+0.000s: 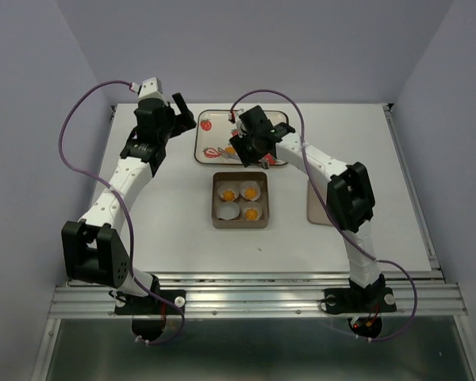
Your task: Pack the cookies
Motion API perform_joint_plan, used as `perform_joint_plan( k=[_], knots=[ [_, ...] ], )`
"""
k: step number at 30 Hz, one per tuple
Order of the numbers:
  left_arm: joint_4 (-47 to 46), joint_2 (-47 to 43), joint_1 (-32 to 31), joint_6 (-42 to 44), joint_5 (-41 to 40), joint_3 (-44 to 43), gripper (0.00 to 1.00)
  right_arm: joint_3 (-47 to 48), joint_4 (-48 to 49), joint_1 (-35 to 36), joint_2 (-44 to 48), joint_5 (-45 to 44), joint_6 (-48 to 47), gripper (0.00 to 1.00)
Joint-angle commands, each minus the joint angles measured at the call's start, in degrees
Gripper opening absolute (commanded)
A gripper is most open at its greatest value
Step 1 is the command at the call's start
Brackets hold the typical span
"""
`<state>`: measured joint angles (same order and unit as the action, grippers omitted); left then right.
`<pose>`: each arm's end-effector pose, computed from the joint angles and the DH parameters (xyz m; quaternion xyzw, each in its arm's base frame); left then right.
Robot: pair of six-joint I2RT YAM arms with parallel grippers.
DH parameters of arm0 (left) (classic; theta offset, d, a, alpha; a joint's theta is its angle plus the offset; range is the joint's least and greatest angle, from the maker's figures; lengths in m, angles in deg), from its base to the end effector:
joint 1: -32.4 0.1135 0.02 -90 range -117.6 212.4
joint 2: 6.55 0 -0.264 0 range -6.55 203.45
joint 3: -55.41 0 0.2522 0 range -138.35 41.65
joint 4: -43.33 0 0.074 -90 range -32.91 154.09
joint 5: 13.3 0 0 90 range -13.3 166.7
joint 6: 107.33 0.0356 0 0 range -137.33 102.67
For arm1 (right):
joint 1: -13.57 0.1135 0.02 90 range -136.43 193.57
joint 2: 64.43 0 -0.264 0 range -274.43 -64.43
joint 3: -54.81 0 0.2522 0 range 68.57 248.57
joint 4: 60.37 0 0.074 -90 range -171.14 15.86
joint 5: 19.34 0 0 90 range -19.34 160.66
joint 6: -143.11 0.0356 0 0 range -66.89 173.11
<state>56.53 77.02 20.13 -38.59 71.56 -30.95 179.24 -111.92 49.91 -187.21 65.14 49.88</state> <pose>0.3427 -0.0713 0.3683 -0.0888 0.7630 -0.1514 0.6222 0.3931 0.2849 0.2590 -0.3021 0.8885 0.0542 0.3411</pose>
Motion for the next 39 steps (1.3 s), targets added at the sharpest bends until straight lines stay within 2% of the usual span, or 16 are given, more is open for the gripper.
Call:
perform_joint_plan(
  k=[1,20,27,31,39],
  knots=[
    [-1.64,-1.13,-0.03,0.69,-1.18,0.18,0.99,4.02,-0.98,-0.3,-0.88,1.21,-0.47,0.59],
    [-1.64,-1.04,0.23,0.43,-1.18,0.09,0.99,5.43,-3.27,-0.3,-1.67,0.6,0.68,0.53],
    [-1.64,-1.22,0.32,0.34,-1.09,0.09,0.99,5.96,-3.44,-0.3,-1.85,0.95,0.85,0.48],
    [-1.64,-1.22,0.32,0.16,-1.18,0.09,0.99,6.05,-3.44,-0.3,-1.5,0.6,0.85,0.42],
    [-1.64,-1.83,0.32,0.07,-1.44,0.35,0.99,6.66,-1.16,-0.3,-0.09,-0.46,0.59,0.39]
  ],
)
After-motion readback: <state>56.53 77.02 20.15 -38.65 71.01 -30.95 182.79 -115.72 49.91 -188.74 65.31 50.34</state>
